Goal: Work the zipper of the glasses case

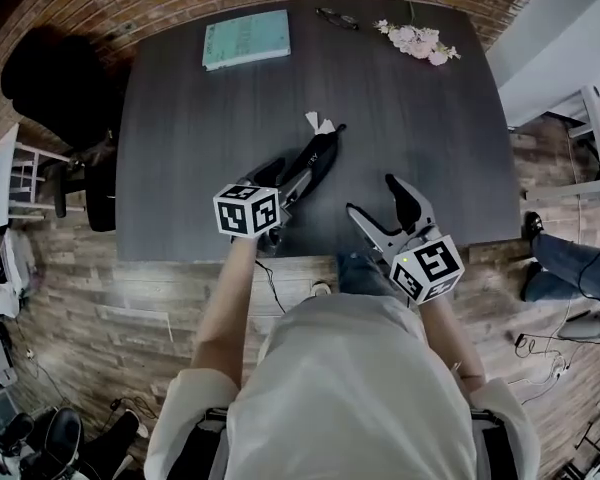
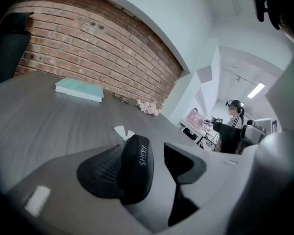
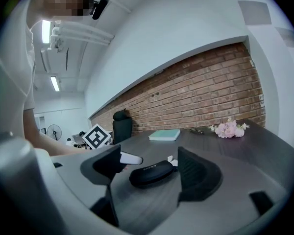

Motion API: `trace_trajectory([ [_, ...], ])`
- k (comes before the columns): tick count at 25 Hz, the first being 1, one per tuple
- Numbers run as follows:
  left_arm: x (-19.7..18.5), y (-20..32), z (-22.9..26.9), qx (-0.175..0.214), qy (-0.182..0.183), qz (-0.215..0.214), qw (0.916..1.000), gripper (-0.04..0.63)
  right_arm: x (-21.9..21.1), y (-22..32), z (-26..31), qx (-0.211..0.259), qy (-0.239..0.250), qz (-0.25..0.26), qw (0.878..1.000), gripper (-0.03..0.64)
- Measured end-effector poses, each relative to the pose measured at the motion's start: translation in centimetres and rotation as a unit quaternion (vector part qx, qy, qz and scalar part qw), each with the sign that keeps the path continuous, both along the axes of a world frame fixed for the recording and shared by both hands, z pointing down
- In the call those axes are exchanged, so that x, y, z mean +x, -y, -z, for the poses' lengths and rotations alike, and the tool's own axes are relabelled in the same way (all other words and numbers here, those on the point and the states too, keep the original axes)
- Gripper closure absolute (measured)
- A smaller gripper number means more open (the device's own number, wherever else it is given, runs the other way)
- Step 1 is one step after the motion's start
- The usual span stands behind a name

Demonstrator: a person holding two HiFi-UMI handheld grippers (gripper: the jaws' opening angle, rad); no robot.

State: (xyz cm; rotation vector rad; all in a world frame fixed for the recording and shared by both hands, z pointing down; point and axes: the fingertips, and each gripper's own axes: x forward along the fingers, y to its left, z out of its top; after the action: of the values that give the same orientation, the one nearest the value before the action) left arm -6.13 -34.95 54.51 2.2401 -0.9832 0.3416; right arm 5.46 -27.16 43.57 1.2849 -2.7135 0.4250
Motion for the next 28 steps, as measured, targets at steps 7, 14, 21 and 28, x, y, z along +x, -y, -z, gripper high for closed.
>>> trace_trajectory([
  [7, 1.7, 2.6, -4.2, -0.053, 0.015, -0.059, 0.9967, 0.301, 0.9, 3.9, -1.1, -0.018, 0.005, 0.021, 1.0, 0.273],
  [14, 4.3, 1.6, -6.6, -0.089, 0.042, -0.118, 0.9881, 0.278, 1.3, 6.1, -1.7, -0.03, 0.009, 0.035, 0.999, 0.274],
  [21, 7.5, -0.5, -8.3, -0.097, 0.085, -0.166, 0.9777, 0.262, 1.3, 7.1, -2.0, -0.036, 0.012, 0.036, 0.999, 0.274],
  [28, 8.1, -0.9, -8.1, -0.088, 0.088, -0.154, 0.9802, 0.327, 1.2, 7.0, -2.1, -0.033, 0.005, 0.028, 0.999, 0.275],
])
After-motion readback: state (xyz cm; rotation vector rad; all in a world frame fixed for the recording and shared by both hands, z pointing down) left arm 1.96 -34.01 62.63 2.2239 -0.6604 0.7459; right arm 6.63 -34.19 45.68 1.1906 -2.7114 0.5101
